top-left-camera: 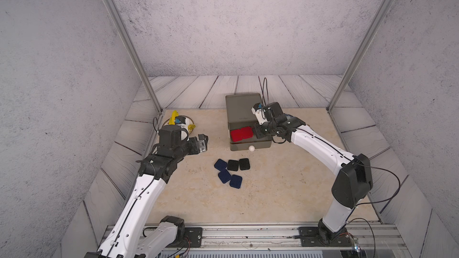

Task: Place the brooch boxes into the drawer by color
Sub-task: Place the brooch box in the drawer, then close the drawer in the storage box.

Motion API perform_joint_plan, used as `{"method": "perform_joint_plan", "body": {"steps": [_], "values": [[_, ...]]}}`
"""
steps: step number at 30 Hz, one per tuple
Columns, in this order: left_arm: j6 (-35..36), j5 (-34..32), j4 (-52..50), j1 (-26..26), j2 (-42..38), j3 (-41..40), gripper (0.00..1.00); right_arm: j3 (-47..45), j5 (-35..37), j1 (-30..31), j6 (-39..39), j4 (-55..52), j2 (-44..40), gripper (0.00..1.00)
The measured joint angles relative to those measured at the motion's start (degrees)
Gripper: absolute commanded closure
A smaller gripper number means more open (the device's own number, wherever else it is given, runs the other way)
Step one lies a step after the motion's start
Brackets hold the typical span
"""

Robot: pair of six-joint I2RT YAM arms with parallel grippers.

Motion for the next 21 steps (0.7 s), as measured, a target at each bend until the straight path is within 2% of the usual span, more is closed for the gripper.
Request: {"method": "perform_joint_plan", "body": {"steps": [6,11,13,16,21], "values": [[-0.46,-0.11,-0.04,0.0,-0.33,0.0,0.02,-9.35,-3.1,1.7,1.29,1.25,-13.18,0.54],[-1.01,-0.09,-0.02,0.0,-1.44,0.0,0.02,-21.44,-4.85,3.52,7.06,5.9,-25.42,0.49],[-1.29,-0.09,0.0,0.0,-1.75,0.0,0.02,-27.12,-5.4,3.67,10.58,8.17,-29.33,0.43],[-1.7,-0.02,0.02,0.0,-1.79,0.0,0.02,-32.46,-5.64,3.67,14.8,10.56,-31.12,0.4],[-2.23,1.05,0.48,0.0,-1.62,0.0,0.02,-34.29,-5.84,3.67,20.63,14.08,-28.41,0.38]]}}
